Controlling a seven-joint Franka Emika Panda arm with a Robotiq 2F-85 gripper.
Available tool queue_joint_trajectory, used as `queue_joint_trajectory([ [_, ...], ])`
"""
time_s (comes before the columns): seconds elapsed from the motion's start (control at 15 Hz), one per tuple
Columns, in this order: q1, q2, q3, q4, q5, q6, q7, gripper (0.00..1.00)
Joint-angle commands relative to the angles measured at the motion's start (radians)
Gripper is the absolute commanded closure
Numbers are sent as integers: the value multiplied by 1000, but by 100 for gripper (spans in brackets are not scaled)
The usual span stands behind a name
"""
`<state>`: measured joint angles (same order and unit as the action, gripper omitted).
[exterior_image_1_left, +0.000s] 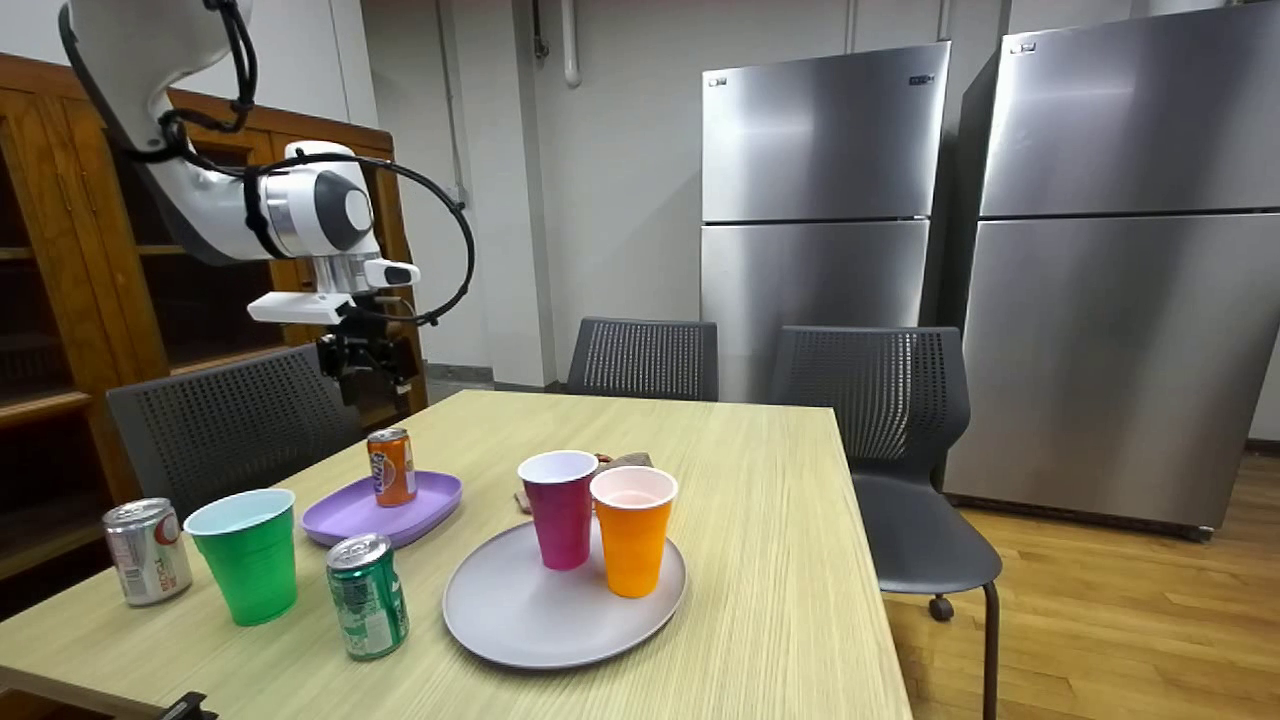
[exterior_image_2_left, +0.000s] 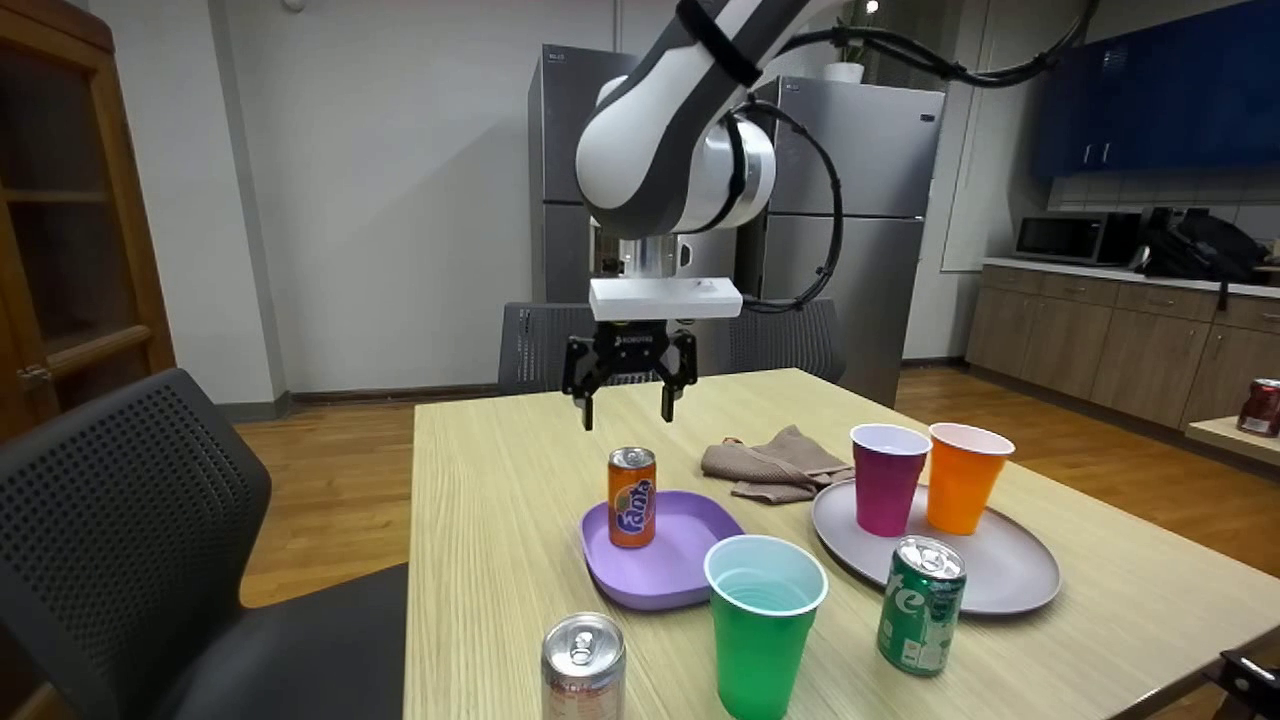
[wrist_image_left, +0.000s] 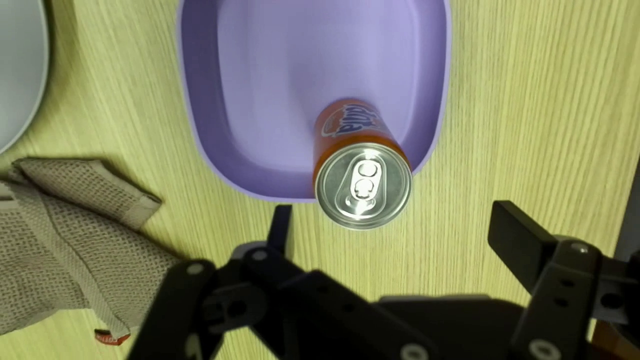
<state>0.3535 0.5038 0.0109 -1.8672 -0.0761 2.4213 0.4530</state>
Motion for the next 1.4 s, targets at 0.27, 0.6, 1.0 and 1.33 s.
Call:
queue_joint_trajectory([
  [0.27,-14,-187,22,-183,-22,-32,-2,0],
  [0.6,-28,-296,36,-320,-24,-19,-11,0],
  [1.0,-60,-410,63,-477,-10,-9,-36,0],
  [1.33,-88,-490,84,-614,-10,32,-67,0],
])
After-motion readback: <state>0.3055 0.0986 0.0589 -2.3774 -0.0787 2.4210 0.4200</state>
